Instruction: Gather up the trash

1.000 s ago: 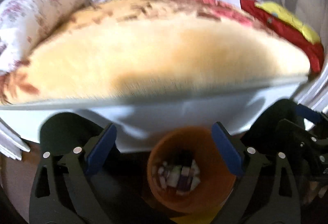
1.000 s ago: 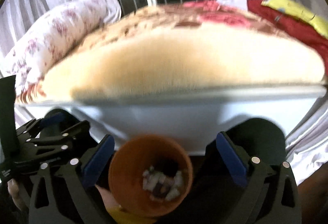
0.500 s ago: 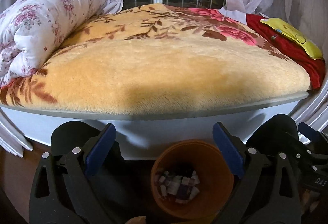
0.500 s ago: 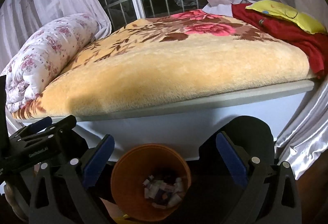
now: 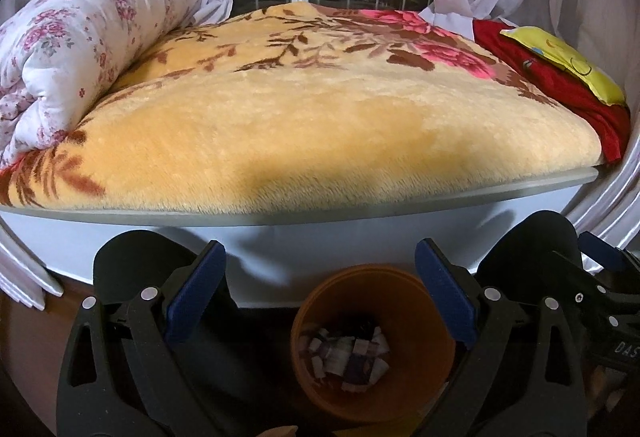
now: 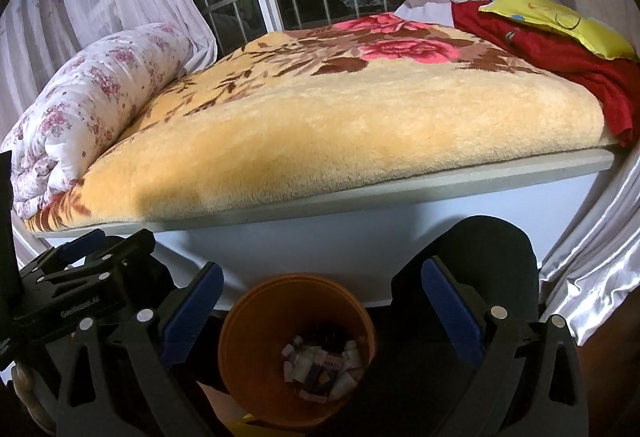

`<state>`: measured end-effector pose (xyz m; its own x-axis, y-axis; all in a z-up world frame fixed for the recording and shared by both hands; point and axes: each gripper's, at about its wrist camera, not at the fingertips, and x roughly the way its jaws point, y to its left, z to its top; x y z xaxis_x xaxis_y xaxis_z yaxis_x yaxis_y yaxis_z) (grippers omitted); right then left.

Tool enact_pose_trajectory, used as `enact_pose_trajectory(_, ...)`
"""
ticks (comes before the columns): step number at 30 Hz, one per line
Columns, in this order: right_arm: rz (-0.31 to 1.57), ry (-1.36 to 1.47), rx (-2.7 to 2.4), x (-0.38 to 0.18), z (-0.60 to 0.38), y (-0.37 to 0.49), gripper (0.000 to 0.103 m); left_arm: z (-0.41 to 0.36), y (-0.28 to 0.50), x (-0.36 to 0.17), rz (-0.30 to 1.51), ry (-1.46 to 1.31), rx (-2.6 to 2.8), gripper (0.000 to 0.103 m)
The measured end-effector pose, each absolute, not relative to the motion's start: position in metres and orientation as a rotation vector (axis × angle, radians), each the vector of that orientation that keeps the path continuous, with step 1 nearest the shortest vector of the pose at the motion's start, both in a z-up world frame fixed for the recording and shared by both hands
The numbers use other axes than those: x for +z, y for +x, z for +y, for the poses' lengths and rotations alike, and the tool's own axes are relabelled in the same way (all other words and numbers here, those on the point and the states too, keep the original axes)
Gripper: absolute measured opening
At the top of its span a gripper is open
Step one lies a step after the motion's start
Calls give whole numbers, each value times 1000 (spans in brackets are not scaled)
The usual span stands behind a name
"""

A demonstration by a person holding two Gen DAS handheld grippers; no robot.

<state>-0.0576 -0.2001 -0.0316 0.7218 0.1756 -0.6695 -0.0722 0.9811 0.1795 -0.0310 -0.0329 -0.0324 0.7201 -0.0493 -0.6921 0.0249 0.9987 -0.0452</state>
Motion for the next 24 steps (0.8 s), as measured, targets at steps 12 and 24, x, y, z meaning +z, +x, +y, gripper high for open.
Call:
enact_pose_trajectory(12,760,145,138,-34,-200,-58,98,-32,-32,-37,780,-44,-46,93)
enact_pose_trajectory(24,773,149,141,-36,-202,-58,98,-31,-35,-40,783,-70,-32,93)
